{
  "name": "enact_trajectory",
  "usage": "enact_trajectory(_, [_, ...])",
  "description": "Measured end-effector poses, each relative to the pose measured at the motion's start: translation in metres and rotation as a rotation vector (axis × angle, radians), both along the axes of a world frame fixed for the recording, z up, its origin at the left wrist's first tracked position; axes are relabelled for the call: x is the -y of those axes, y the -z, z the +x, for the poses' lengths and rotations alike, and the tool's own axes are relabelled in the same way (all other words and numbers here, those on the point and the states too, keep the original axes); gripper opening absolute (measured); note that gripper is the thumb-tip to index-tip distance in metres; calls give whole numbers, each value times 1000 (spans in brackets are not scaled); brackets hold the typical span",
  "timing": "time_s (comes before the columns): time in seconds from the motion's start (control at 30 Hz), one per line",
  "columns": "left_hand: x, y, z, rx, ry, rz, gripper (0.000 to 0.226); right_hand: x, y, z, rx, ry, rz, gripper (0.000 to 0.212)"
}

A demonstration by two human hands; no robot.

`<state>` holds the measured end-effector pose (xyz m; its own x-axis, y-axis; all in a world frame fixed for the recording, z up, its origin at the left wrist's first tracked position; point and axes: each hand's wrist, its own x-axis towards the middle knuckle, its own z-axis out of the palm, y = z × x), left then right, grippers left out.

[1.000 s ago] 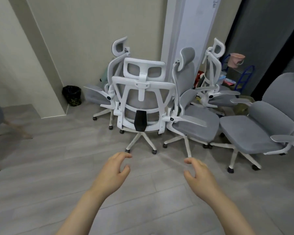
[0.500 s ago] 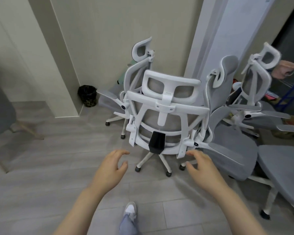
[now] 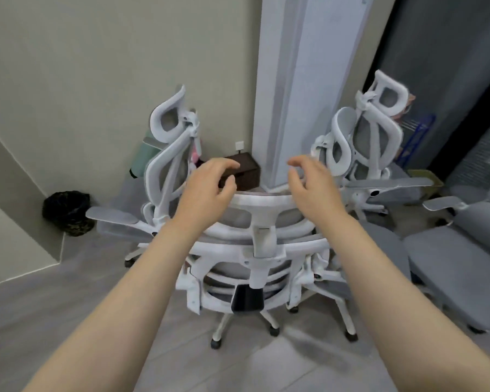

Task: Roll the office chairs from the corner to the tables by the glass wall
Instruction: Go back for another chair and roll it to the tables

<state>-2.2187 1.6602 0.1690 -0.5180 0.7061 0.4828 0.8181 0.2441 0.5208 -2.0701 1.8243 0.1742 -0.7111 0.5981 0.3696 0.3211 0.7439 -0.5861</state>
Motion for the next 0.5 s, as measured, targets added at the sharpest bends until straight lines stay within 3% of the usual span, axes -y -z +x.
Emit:
enact_trajectory(0.07, [-25,18,-13,-21,-17,-89,37,1,30,-11,61,77,127,32])
enact_trajectory(0.13, [-33,42,-13,-160,-85,-135,42,4,50,-13,24,193,160,33])
enact_trajectory(0.3, [-15,62,1,-191,-104,85,30,6,55,-4,80,117,177,34])
enact_trajectory(0.5, [13,63,12,-223,39,87,30,27,64,14,36,129,165,34])
